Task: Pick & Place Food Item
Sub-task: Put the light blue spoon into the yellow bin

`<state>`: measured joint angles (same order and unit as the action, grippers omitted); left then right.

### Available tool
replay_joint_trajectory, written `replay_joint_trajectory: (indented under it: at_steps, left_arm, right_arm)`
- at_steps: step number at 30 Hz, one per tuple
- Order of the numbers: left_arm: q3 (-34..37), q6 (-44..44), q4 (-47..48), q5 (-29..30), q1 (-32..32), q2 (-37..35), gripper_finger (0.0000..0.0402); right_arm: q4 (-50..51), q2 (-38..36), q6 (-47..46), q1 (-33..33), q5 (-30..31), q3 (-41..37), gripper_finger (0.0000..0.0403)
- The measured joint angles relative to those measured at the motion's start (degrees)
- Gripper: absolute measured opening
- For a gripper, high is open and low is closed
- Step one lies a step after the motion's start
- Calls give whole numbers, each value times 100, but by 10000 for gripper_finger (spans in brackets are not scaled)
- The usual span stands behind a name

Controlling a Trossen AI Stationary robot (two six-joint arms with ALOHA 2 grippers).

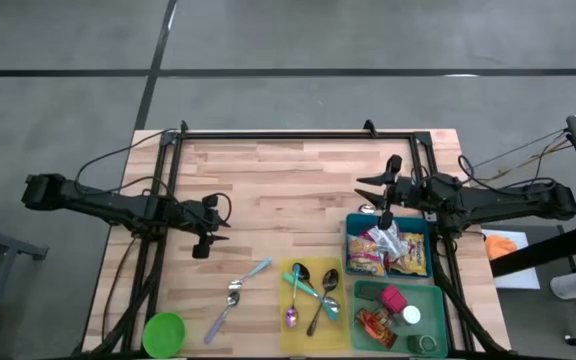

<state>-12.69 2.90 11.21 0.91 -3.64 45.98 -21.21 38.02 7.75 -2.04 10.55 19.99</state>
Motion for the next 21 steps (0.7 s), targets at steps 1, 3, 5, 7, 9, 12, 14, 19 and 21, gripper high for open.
replay_joint_trajectory:
  at_steps: [1, 3, 5, 7, 9, 12, 14, 19, 21]
  left_arm:
    - [0, 0, 0, 0, -2, 0, 174]
    - [0, 0, -1, 0, 0, 0, 174]
    - [0, 0, 1, 0, -2, 0, 174]
    - [0, 0, 1, 0, 0, 0, 174]
    - [0, 0, 1, 0, 0, 0, 174]
    - [0, 0, -1, 0, -2, 0, 174]
    - [0, 0, 1, 0, 0, 0, 174]
    - [0, 0, 1, 0, -1, 0, 174]
    - [0, 0, 0, 0, -1, 0, 174]
  right_arm:
    - [-2, 0, 18, 0, 0, -14, 121]
    - [5, 3, 15, 0, -2, -32, 121]
    - [4, 9, -33, 0, -2, -35, 121]
    - [2, 9, -31, 0, -4, -35, 121]
    - [2, 9, -3, 0, -4, -35, 121]
    - [2, 9, -8, 0, -4, -35, 121]
    - [2, 9, -8, 0, -4, -37, 121]
    - [2, 9, -10, 0, -4, -39, 121]
    - [2, 9, -24, 0, -4, -39, 121]
